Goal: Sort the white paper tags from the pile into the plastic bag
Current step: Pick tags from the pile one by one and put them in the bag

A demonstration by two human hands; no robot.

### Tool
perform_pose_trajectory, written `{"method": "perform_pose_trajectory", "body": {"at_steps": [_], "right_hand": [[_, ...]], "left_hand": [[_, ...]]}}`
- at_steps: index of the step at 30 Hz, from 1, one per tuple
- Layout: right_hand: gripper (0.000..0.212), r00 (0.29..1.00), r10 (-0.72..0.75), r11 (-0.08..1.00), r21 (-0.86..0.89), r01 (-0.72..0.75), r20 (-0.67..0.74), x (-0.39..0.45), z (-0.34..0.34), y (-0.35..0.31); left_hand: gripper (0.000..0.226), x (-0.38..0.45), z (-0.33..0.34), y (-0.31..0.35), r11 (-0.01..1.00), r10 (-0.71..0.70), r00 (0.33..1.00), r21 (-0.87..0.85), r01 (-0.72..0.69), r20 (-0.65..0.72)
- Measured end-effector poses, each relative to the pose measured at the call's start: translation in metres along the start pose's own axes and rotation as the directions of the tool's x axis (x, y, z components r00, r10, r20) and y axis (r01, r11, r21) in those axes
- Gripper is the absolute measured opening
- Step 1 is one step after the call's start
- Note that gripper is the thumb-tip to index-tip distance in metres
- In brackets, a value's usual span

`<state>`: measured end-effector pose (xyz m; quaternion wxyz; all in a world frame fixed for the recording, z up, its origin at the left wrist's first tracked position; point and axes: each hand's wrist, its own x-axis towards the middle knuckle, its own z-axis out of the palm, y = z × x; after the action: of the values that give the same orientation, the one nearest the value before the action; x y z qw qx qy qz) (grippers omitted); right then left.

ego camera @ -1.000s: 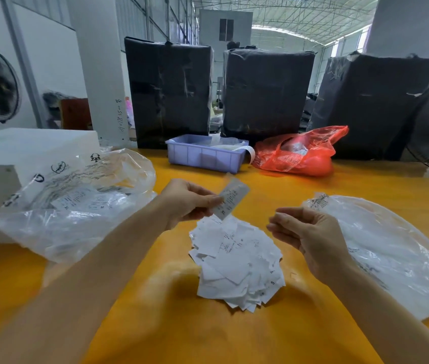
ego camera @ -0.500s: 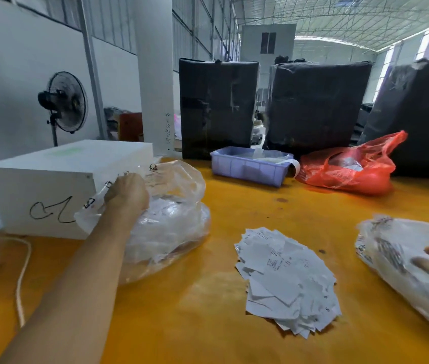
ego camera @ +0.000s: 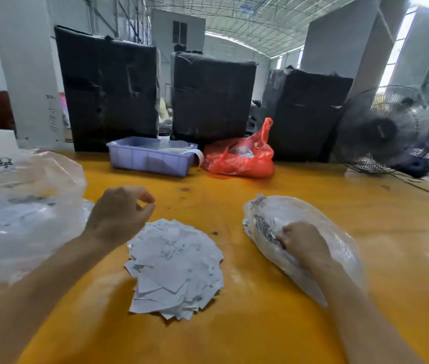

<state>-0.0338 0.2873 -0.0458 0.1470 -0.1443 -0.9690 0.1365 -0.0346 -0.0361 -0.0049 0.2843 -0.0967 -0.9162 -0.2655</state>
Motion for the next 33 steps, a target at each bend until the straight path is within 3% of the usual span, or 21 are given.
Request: {"method": "perform_pose_trajectory", "body": {"at_steps": [6,9,12,16,20,22,26,30,33], "right_hand": [[0.02,0.992,-0.011,1.0,0.006,0.011,-0.126,-0.001,-0.004,0.003],[0.014,0.957,0.023,0.988,0.155,0.023,-0.29,-0.003,-0.014,0.001],[0.023,0.913,0.079,0.957,0.285,0.043,-0.401,-0.001,-0.024,-0.003],[0.026,0.976,0.028,0.97,0.243,0.026,-0.214,-0.003,-0.021,-0.004],[0.023,0.998,0.064,0.949,0.307,-0.069,0.026,-0.005,-0.023,-0.002],[0.021,0.994,0.074,0.914,0.394,-0.099,0.078,-0.004,-0.024,0.0],[0.013,0.979,0.205,0.613,0.782,-0.113,-0.019,0.001,-0.026,0.005],[0.013,0.955,0.282,0.394,0.919,-0.028,-0.092,0.0,-0.031,-0.008],[0.011,0.976,0.218,0.072,0.997,-0.01,-0.006,-0.01,-0.039,-0.031]], "left_hand": [[0.007,-0.022,0.031,0.014,0.984,0.116,0.992,-0.143,-0.107,0.052],[0.007,-0.026,0.035,0.016,0.978,0.074,0.995,-0.198,-0.06,0.066],[0.007,-0.028,0.037,0.019,0.969,0.033,0.996,-0.246,-0.01,0.088],[0.009,-0.028,0.037,0.02,0.959,0.005,0.993,-0.282,0.029,0.117],[0.01,-0.03,0.037,0.019,0.953,-0.003,0.992,-0.299,0.041,0.129],[0.01,-0.03,0.037,0.019,0.952,0.0,0.992,-0.303,0.038,0.126],[0.01,-0.03,0.036,0.021,0.947,0.002,0.992,-0.319,0.04,0.129],[0.01,-0.03,0.036,0.021,0.943,0.005,0.992,-0.33,0.037,0.127],[0.007,-0.029,0.037,0.023,0.911,-0.018,0.988,-0.405,0.079,0.151]]}}
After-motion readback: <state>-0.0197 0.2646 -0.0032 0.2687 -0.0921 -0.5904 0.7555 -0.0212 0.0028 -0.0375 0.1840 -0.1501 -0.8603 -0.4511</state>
